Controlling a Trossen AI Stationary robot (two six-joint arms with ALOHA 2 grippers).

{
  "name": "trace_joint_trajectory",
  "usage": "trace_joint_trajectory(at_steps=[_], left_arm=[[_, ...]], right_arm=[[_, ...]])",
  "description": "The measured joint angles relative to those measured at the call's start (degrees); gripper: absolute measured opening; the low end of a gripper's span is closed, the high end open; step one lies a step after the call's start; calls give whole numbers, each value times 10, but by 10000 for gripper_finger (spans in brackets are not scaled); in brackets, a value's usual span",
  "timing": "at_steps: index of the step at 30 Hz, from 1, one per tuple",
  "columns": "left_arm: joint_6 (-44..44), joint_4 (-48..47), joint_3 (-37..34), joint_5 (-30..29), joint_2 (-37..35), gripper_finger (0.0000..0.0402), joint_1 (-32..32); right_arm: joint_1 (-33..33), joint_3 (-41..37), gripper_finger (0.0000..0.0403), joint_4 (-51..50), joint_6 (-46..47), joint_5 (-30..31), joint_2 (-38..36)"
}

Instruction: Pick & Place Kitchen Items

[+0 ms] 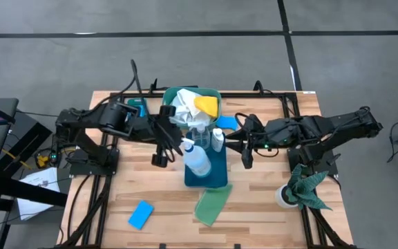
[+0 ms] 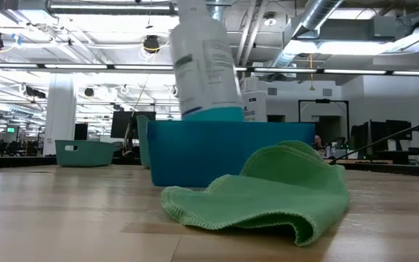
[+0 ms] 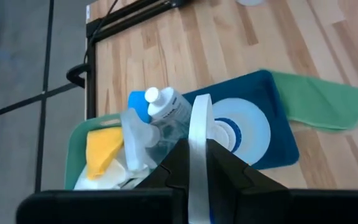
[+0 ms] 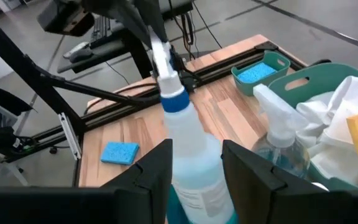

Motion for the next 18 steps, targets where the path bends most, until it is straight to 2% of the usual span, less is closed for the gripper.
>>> trace_joint_trajectory(at_steps=[18], left_arm=[[18,23,1,0,51,22,39]], right_arm=[[-1,0,132,0,-23,-1,-3]])
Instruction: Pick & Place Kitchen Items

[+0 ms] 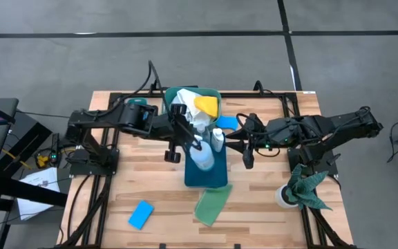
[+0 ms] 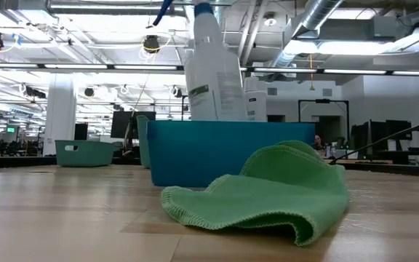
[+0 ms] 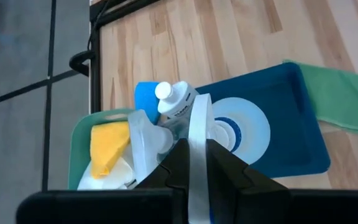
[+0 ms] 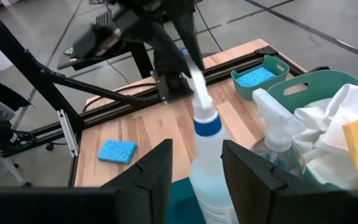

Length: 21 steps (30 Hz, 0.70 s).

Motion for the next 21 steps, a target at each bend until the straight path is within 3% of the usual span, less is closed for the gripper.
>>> trace_joint_trajectory(at_steps=[21], left_arm=[[27,-26,0,8,17,20,32]], right_arm=[[-19,1,132,-11,-17,0,-23]])
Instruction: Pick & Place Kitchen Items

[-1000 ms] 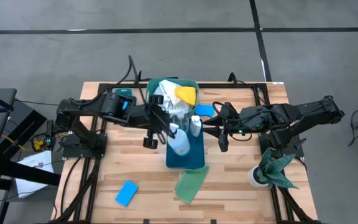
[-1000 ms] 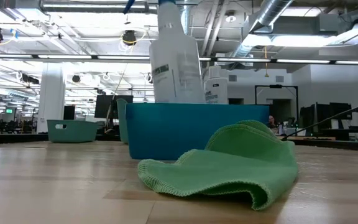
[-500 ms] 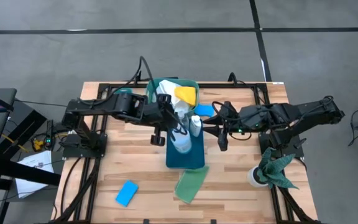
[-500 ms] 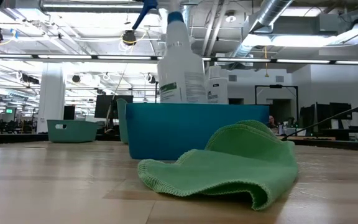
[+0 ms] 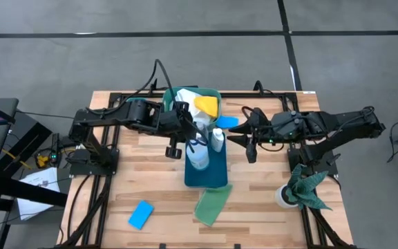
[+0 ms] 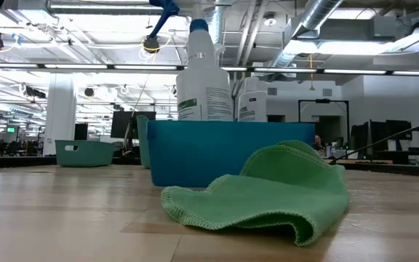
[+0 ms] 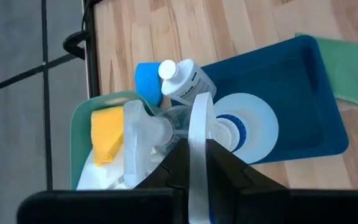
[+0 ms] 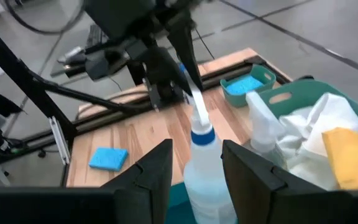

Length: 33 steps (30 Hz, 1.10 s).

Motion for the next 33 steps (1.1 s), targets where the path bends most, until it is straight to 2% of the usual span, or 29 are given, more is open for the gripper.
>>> trace_joint_trajectory(at_steps=[4,14,33], left_arm=[[1,1,0,1,0,24,1],[2,17,1,7,-6,80,0],[-24,98,0,12,-104,85,-3]], right_arm=[[0,-1,132,-2,-4,0,-1],[-3,-1,132,-2,-8,0,-2],[-3,-1,132,-3,-6,0,-1]])
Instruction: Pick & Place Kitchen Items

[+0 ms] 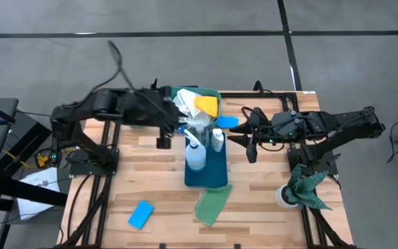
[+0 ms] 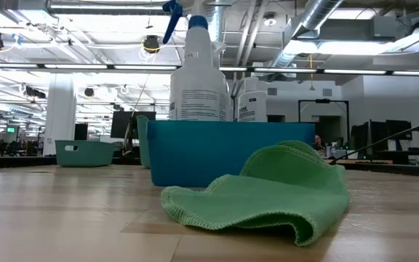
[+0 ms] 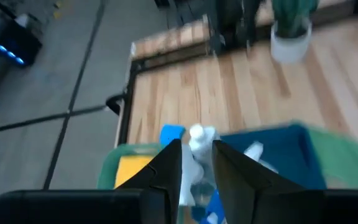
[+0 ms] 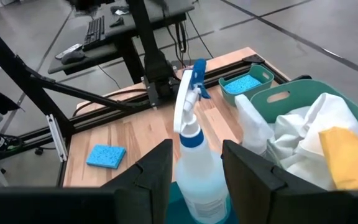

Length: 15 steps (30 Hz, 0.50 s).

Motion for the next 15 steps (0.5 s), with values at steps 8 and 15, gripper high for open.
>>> trace_joint_trajectory(at_steps=[8,15], left_arm=[[-76,4,-6,0,-86,85,0],[-145,7,-33,5,-143,85,-9]], right_arm=[[0,0,132,-28,12,2,-12],[0,0,132,-47,23,18,-22]])
